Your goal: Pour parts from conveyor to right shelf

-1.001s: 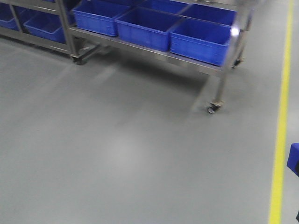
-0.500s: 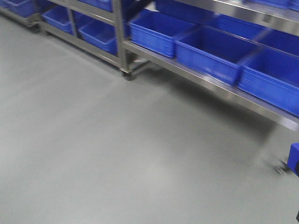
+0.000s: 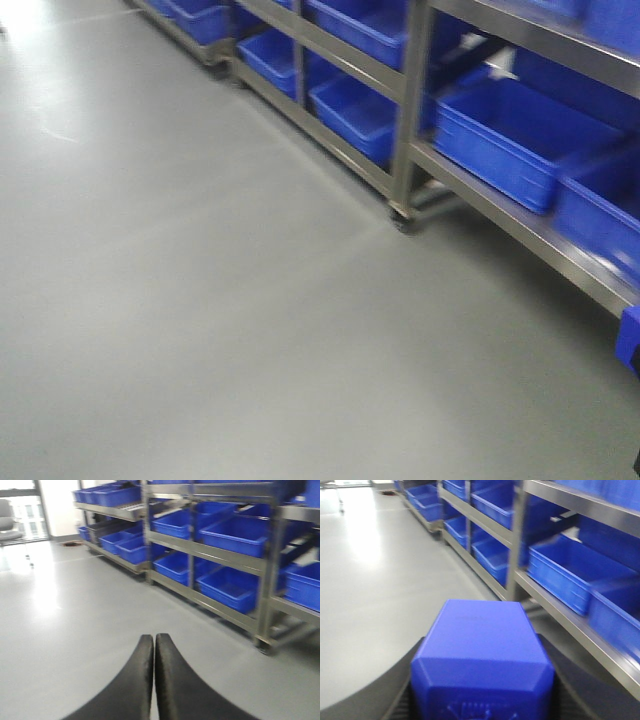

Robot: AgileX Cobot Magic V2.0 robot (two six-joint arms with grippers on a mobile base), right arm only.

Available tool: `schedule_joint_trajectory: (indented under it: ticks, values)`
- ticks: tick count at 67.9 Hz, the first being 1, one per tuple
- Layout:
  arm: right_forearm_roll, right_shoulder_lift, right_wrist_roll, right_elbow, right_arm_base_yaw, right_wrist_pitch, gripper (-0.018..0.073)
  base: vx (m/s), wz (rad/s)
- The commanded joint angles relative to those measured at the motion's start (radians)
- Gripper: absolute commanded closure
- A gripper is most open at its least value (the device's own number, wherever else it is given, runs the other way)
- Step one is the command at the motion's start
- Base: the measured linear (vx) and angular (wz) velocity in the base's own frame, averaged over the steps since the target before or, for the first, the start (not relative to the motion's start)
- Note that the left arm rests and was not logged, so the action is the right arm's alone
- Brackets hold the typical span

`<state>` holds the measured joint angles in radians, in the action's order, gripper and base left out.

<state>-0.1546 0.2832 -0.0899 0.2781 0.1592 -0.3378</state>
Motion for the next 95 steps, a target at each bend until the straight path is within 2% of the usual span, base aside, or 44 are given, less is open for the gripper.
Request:
schedule_joint_trajectory:
  ticks: [1,36,95]
  values:
    - [-0.013,0.009,0.001,0.030,0.000,0.082,0.0565,0.72,0.52]
    - [-0.013,0.009,0.001,0.030,0.000,0.090,0.0565,0.70,0.39]
    - [-0.013,0.006,0.001,0.030,0.000,0.083,0.0565,0.72,0.21]
